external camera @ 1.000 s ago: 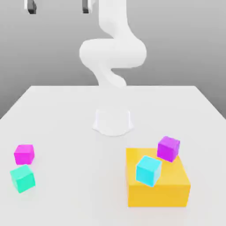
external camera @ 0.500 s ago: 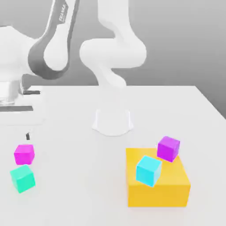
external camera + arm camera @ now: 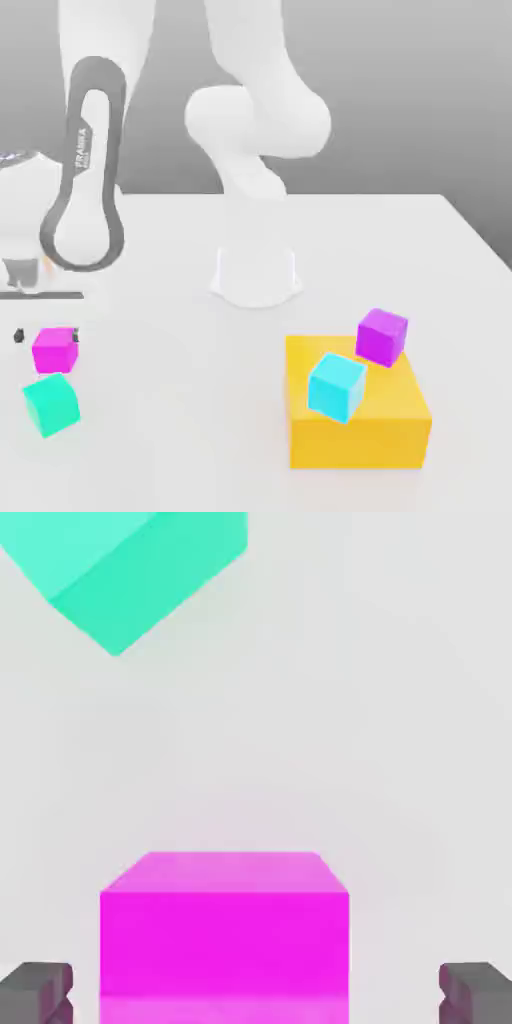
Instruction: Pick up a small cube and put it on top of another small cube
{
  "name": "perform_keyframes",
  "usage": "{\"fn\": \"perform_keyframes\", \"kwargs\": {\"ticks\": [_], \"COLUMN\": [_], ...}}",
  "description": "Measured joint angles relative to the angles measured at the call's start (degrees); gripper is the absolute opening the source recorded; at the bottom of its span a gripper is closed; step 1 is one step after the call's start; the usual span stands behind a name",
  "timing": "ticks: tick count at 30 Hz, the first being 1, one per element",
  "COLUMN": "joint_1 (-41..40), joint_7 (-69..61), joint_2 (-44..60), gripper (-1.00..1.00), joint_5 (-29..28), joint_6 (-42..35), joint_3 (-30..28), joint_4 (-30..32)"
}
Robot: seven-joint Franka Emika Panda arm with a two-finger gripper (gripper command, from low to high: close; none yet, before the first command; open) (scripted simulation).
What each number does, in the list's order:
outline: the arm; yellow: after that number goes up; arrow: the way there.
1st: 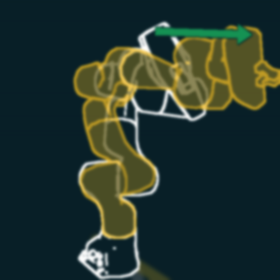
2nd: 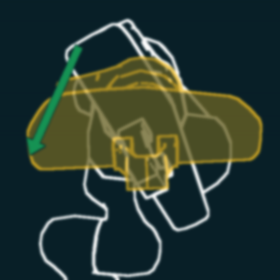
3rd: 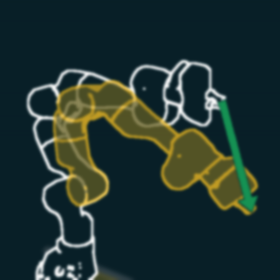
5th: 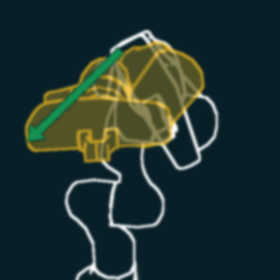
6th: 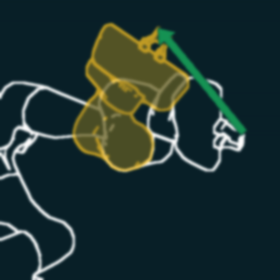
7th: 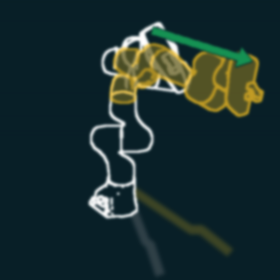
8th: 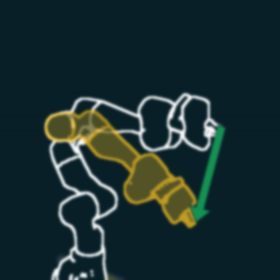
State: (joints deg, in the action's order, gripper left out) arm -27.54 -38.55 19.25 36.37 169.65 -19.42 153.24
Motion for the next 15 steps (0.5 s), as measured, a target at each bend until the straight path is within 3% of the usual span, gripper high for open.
{"fn": "perform_keyframes", "kwargs": {"ticks": [7, 15], "joint_1": [-0.40, 9.50], "joint_7": [-0.36, 11.84], "joint_2": [0.26, -8.47], "gripper": [-1.00, -1.00], "joint_5": [0.48, -15.74], "joint_6": [0.04, -4.98], "joint_3": [0.50, -12.95], "joint_4": [-0.08, 2.65]}}
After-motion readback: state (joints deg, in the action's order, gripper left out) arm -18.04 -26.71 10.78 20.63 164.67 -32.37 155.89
